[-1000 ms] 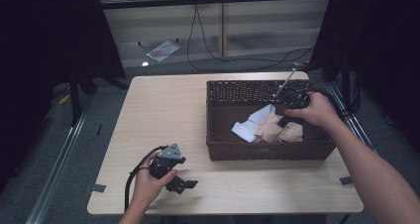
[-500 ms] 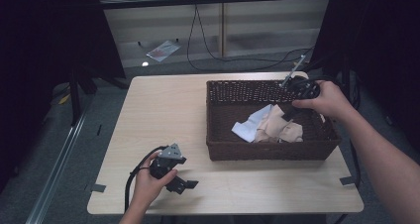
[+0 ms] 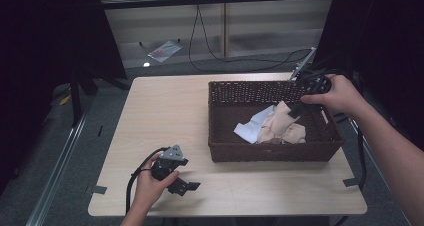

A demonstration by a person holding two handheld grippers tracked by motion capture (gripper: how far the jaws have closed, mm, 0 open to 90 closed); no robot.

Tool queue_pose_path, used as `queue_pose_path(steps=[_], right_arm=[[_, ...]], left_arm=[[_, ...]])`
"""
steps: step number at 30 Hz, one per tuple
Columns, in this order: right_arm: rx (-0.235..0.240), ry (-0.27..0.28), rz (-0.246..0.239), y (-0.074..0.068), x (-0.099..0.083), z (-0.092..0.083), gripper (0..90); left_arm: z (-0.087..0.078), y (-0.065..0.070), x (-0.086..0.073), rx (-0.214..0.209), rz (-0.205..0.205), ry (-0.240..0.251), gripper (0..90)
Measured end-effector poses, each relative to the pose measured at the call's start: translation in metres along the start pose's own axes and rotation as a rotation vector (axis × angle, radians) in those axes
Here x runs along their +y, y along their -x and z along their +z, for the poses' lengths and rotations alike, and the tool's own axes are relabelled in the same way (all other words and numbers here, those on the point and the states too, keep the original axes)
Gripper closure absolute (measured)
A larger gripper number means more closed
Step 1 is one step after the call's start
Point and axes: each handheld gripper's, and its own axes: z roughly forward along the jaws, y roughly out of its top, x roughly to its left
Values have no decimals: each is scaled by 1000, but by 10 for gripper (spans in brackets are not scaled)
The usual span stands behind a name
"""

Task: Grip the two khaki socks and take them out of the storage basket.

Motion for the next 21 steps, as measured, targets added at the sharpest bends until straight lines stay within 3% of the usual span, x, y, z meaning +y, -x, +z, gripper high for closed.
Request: queue_pose_path(steps=[14,21], right_arm=[[41,39,-32,-13,-5,-12,867],[61,34,-62,-22,-8,-13,865]], left_arm=[[0,0,0,1,5,-8,41],[0,1,0,1,5,-7,40]])
